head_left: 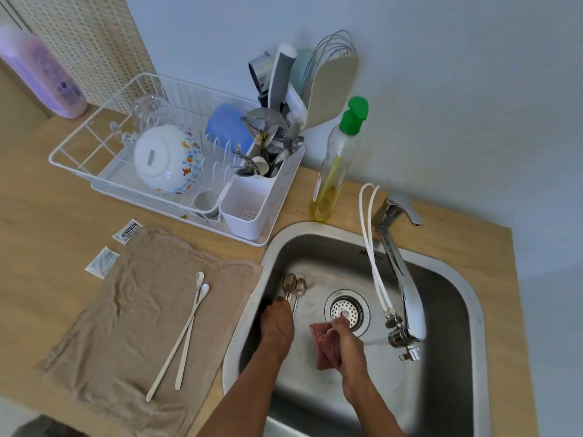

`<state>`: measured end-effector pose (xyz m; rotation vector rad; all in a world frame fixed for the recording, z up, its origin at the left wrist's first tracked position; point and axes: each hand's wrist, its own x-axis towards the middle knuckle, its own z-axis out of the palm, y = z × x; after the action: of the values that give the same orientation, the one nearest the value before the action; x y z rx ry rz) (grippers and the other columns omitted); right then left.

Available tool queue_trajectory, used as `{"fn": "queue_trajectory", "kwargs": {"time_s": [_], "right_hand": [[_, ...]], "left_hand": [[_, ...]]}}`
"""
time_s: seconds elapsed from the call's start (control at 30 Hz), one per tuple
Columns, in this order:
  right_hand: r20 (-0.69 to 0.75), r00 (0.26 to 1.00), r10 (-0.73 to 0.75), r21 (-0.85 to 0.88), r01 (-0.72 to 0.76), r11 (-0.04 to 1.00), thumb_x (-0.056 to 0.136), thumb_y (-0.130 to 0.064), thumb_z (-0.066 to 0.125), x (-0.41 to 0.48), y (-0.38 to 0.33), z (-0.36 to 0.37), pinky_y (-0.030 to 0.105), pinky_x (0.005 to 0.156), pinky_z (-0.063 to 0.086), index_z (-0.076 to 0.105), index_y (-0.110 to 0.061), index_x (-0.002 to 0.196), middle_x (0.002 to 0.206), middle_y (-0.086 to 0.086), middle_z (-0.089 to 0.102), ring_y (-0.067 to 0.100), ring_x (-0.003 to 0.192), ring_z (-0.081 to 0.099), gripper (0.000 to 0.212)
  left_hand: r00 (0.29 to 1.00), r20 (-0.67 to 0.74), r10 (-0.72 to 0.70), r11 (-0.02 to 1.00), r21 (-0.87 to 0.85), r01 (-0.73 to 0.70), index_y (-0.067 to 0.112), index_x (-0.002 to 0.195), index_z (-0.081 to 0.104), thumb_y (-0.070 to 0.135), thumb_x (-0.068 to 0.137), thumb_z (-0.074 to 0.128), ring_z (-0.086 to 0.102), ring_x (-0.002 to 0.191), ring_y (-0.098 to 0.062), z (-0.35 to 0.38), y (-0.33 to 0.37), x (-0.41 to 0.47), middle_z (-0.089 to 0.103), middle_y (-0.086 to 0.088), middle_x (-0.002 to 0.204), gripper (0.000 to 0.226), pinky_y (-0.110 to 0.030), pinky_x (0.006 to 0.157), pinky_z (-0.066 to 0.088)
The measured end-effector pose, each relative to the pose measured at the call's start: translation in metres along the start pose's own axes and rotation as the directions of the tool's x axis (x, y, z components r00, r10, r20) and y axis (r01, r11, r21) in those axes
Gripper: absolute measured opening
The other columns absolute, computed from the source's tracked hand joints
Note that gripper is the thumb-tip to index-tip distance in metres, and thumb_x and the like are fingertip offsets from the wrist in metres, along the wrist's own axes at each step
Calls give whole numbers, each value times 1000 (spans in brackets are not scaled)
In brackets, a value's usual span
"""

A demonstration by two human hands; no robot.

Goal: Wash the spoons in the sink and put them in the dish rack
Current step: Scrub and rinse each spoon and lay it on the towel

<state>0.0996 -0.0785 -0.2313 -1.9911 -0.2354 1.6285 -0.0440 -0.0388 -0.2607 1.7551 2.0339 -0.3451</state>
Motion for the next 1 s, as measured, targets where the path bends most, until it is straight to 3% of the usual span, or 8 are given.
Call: {"fn": "queue_trajectory", "kwargs": {"time_s": [0.17,0.3,0.5,0.6,0.77,0.87,1.0], "right_hand": [[11,1000,2,6,-2,1000,90,-39,64,-3,0,0,50,98,51,63,-18,98,107,14,68,33,102,62,23],[28,999,-26,42,25,999,88,-38,65,-9,-3,2,52,96,52,67,-15,103,105,16,71,34,100,65,28],[44,996,-77,111,72,991,89,-37,63,-32,-8,9,51,94,52,69,-12,108,103,18,72,35,100,67,32],[40,995,-94,151,87,985,88,-35,64,-43,-12,11,47,91,52,69,-14,105,104,19,72,37,103,66,28],[31,991,-129,243,118,963,91,-29,62,-52,-20,11,43,84,49,66,-20,86,99,18,70,30,89,63,11],[41,984,-172,321,150,935,94,-27,57,-56,-23,9,42,83,48,64,-20,86,93,13,68,27,86,61,13],[71,970,-233,395,188,899,95,-28,53,-58,-24,9,45,84,49,62,-20,92,98,15,67,28,92,60,13]], "left_hand": [[997,-55,-58,963,-265,42,12,128,49,26,99,44,67,107,-25,-12,1,-9,67,-10,118,32,-31,83,54],[987,-158,-43,876,-480,-38,12,115,55,26,100,41,71,84,-21,-11,-5,-22,72,-9,95,25,-31,69,57],[966,-247,-75,810,-580,-85,19,120,52,30,103,39,69,72,-12,-18,-11,-56,71,0,89,24,-21,64,56],[969,-235,-78,716,-689,-109,18,119,50,27,104,40,64,63,-7,-23,-15,-69,66,4,80,20,-15,57,49],[950,-263,-166,668,-739,-88,21,101,65,34,103,39,64,77,-8,-31,-22,-88,69,8,87,29,-18,64,47],[959,-229,-165,651,-756,-68,28,94,70,31,102,43,59,69,-5,-30,-24,-94,71,11,89,28,-14,55,38],[971,-208,-113,596,-796,-102,28,96,69,30,99,53,63,73,-2,-25,-29,-98,71,11,87,16,-14,62,47]]}}
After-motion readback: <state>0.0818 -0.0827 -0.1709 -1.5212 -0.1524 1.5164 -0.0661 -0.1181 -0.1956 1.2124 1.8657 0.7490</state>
